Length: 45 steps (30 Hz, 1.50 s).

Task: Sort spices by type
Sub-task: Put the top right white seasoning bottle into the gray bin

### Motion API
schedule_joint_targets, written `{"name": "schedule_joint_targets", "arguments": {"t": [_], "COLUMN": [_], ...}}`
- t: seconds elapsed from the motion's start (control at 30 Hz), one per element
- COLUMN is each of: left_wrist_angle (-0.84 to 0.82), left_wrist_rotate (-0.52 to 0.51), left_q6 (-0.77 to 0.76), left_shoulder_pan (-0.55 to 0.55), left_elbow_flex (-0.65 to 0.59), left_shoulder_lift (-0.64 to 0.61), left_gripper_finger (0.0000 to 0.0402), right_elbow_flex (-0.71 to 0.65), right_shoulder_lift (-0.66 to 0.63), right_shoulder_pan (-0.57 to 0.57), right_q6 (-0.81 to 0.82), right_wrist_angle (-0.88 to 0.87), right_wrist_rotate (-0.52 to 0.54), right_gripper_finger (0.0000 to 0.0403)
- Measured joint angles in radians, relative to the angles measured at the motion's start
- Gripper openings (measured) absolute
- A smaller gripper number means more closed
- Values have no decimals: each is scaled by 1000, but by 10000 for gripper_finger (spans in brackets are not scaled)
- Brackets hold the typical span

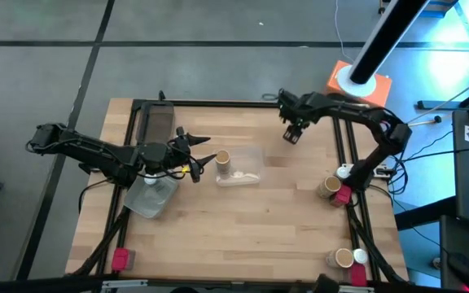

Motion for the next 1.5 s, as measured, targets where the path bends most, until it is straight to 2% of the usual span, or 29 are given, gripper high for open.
{"name": "schedule_joint_targets", "arguments": {"t": [0.1,0.37,0.7,0.87,1.3,1.5], "left_wrist_angle": [0,0,0,0,0,-1], "left_wrist_rotate": [0,0,0,0,0,0], "left_q6": [0,-7,-11,-14,-21,-22], "left_shoulder_pan": [0,0,0,0,0,0], "left_elbow_flex": [0,0,0,0,0,0], "left_shoulder_lift": [0,0,0,0,0,0], "left_gripper_finger": [276,276,276,276,276,276], "right_elbow_flex": [0,0,0,0,2,81], "right_shoulder_lift": [-11,-16,-16,-16,5,105], "right_shoulder_pan": [86,309,556,650,775,785], "right_q6": [45,150,211,219,201,164], "right_wrist_angle": [-29,-87,-56,22,373,393], "right_wrist_rotate": [-12,-126,-220,-302,-318,-318], "right_gripper_finger": [213,208,208,212,211,208]}}
